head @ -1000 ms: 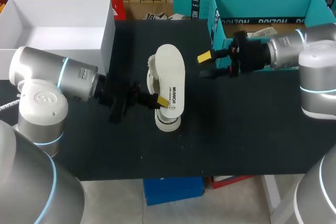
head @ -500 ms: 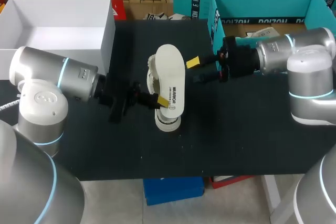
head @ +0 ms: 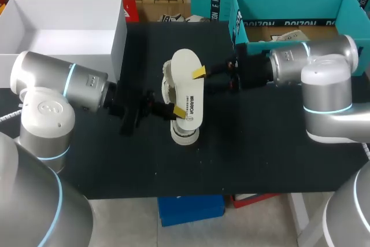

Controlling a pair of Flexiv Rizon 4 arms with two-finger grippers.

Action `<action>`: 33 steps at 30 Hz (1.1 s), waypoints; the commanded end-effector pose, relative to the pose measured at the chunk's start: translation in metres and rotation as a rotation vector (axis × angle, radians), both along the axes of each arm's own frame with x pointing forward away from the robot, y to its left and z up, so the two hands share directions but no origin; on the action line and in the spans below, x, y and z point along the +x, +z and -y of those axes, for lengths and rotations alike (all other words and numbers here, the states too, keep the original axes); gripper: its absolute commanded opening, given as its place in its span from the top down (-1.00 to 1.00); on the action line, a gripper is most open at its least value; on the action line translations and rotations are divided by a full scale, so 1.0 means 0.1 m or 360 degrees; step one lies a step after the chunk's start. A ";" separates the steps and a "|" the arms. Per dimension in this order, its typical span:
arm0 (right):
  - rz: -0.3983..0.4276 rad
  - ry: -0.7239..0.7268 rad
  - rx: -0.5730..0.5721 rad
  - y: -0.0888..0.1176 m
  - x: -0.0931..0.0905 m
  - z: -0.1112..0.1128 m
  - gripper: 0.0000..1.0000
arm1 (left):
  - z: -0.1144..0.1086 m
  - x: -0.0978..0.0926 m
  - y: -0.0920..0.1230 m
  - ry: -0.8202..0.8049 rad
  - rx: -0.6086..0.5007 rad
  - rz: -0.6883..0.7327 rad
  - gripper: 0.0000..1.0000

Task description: Take the shoe out of the shoebox, open the shoe tongue, remove and reinsert the insole, then place the shoe into the shoebox

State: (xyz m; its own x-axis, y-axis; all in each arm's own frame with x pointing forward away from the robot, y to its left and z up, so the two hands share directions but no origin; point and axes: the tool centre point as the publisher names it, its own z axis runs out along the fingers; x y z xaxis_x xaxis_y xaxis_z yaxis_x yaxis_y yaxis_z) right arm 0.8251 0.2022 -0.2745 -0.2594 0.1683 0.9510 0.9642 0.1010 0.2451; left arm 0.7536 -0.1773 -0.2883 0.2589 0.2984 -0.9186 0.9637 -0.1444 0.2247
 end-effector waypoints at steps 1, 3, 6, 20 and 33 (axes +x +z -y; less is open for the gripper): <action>-0.0010 0.0007 -0.0002 -0.05 0.07 -0.08 -0.81 | 0.01 -0.01 -0.01 0.0010 -0.0001 0.0008 1.00; -0.0017 0.0006 -0.0009 -0.06 0.08 -0.07 -0.80 | 0.01 -0.01 -0.01 0.0010 -0.0001 0.0008 1.00; -0.0026 0.0010 -0.0017 -0.06 0.11 -0.08 -0.68 | 0.01 -0.01 -0.01 0.0010 -0.0001 0.0008 1.00; -0.0035 0.0006 -0.0055 -0.03 0.19 0.02 -0.29 | 0.01 -0.01 -0.01 0.0010 -0.0001 0.0008 1.00; -0.0051 0.0023 -0.0061 -0.07 0.23 -0.01 1.00 | 0.01 -0.01 -0.01 0.0010 -0.0001 0.0008 1.00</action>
State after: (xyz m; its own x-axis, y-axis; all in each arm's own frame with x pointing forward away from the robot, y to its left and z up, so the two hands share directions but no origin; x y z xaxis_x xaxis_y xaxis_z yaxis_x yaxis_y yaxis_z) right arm 0.8441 0.2000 -0.2791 -0.2333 0.2031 0.9510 0.9700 0.1171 0.2130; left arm 0.7537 -0.1773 -0.2883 0.2589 0.2982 -0.9187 0.9637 -0.1446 0.2246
